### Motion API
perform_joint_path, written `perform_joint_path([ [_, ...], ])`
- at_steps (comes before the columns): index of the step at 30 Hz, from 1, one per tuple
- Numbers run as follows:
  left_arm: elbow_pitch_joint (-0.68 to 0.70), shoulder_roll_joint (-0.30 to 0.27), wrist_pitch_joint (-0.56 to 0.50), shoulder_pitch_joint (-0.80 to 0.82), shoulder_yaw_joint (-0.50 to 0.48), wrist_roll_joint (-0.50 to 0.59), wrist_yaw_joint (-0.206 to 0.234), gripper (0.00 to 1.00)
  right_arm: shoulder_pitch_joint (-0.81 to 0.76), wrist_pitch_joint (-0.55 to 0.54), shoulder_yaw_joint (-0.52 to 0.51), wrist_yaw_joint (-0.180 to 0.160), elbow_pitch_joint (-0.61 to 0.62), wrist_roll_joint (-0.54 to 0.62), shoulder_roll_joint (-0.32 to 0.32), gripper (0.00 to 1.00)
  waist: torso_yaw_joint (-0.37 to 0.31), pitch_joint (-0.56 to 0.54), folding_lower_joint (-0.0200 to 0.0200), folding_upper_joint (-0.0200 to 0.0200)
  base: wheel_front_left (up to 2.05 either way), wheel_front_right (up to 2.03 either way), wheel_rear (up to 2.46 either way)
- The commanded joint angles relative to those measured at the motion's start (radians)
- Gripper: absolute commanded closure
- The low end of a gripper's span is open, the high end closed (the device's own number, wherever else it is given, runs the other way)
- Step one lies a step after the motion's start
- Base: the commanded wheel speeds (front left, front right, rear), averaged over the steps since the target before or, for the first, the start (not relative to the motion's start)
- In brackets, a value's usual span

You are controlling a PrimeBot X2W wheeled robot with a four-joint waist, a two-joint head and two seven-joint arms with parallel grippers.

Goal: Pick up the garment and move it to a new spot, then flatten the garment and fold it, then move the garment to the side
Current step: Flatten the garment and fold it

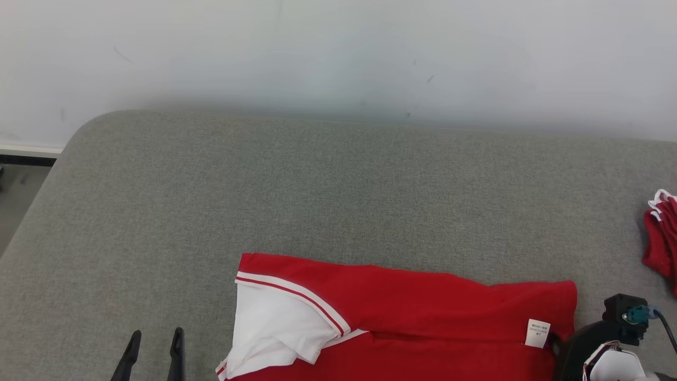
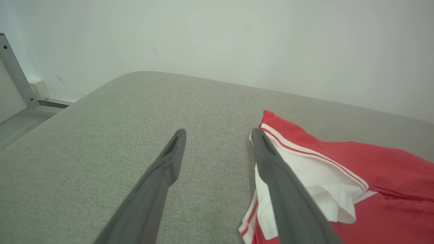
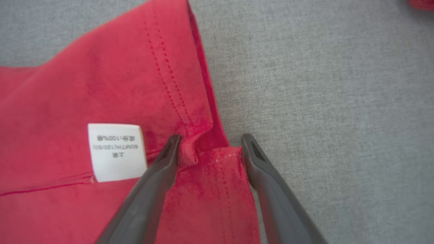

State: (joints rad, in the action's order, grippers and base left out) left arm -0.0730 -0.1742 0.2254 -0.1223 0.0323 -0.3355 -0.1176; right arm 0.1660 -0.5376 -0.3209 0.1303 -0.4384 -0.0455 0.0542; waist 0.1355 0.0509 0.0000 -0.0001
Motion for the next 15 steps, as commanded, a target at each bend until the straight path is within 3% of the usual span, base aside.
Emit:
perform_joint_path([
  [1,-0.001,-0.005,-0.017,0.007,-0.001,-0.001,0.009,0.00,-0.001,-0.015,0.014,0.001,-0.032,-0.013,-0.008,0.74,0.001,0.003,0.0000,0.0001,0.00,0.00,0.00],
  [2,0.001,-0.006,-0.025,0.008,-0.001,-0.006,0.012,0.00,0.000,-0.016,0.020,0.001,-0.035,-0.018,-0.009,0.95,0.001,0.004,0.0000,0.0001,0.00,0.00,0.00],
  [3,0.004,-0.008,-0.030,0.008,-0.002,-0.008,0.011,0.00,0.001,-0.014,0.023,0.001,-0.036,-0.022,-0.009,1.00,0.001,0.004,0.0000,0.0001,0.00,0.00,0.00],
  [10,0.021,-0.013,-0.040,-0.002,-0.011,-0.017,0.021,0.00,0.019,0.015,-0.004,0.000,-0.021,-0.023,-0.006,1.00,-0.014,0.000,0.0000,0.0001,0.00,0.00,0.00],
  [15,0.021,-0.006,-0.030,-0.016,-0.018,-0.022,0.039,0.00,0.026,0.051,-0.117,-0.001,0.035,0.007,-0.001,1.00,-0.049,-0.008,0.0000,0.0001,0.00,0.00,0.00],
])
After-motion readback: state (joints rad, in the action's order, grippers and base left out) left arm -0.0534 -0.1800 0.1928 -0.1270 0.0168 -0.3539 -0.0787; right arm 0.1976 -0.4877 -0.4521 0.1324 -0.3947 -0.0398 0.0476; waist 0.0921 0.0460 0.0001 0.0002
